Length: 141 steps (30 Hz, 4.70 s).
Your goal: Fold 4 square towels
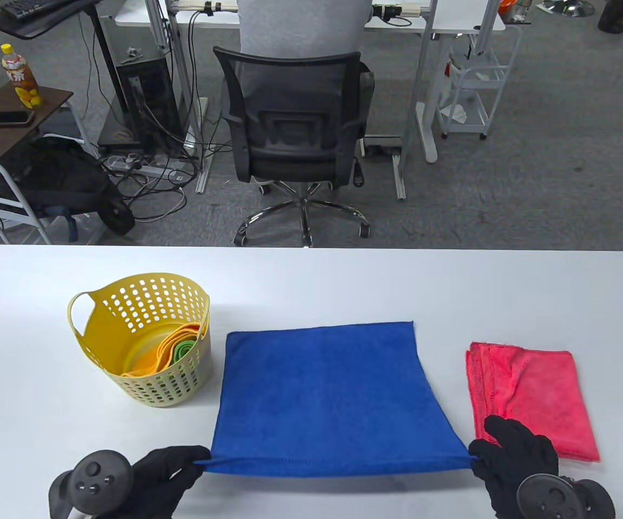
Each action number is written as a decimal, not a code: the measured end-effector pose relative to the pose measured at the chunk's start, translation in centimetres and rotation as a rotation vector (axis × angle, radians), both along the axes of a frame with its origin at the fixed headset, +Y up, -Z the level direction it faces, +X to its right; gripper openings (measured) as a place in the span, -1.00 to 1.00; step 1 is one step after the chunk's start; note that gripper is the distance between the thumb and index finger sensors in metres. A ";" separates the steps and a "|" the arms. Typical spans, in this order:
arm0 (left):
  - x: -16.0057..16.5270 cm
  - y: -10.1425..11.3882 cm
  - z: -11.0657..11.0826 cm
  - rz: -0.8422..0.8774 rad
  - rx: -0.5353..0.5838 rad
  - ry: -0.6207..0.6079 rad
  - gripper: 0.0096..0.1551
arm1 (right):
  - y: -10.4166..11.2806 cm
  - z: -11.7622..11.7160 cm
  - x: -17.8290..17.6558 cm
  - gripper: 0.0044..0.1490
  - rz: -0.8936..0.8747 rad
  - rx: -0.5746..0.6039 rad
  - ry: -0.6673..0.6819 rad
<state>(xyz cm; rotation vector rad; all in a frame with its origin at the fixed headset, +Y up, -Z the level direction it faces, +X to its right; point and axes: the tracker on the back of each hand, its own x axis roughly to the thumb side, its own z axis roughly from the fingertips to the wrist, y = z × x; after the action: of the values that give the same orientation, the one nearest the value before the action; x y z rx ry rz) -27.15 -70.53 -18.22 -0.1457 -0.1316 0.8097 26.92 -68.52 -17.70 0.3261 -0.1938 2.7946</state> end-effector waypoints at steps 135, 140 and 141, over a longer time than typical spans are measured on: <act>1.6 -5.7 -10.0 -0.271 0.029 0.284 -0.34 | -8.0 -15.6 19.5 -0.27 -0.134 -0.445 -1.130; 1.9 -6.2 -10.2 -0.280 0.010 0.252 -0.28 | -2.2 -16.4 14.4 -0.07 -0.161 -0.246 -0.969; 2.1 -6.3 -10.2 -0.288 0.009 0.240 -0.27 | -0.9 -16.5 13.0 -0.07 -0.202 -0.213 -0.913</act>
<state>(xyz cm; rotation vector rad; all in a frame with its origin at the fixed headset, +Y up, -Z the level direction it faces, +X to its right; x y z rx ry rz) -25.05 -76.82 -28.42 -0.0559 0.1106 0.5336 39.89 -69.42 -34.20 -0.9721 -0.1140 2.5165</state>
